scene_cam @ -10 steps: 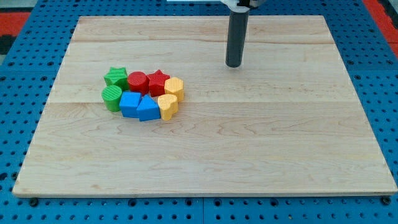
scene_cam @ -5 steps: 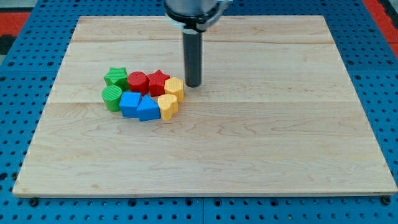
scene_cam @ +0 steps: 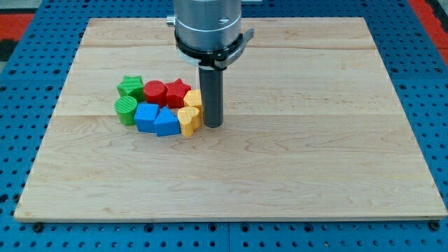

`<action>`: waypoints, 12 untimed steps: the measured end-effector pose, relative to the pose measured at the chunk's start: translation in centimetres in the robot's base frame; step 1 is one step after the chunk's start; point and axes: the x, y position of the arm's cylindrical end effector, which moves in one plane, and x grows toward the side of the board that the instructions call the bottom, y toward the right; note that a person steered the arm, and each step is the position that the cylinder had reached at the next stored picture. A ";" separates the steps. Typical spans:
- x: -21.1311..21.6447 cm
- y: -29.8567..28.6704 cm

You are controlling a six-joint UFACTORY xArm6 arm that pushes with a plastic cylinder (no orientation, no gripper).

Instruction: Place the yellow hexagon and the red star diagonal to the red circle

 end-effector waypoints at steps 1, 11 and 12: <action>-2.2 -1.5; -14.2 -11.2; -10.9 -11.9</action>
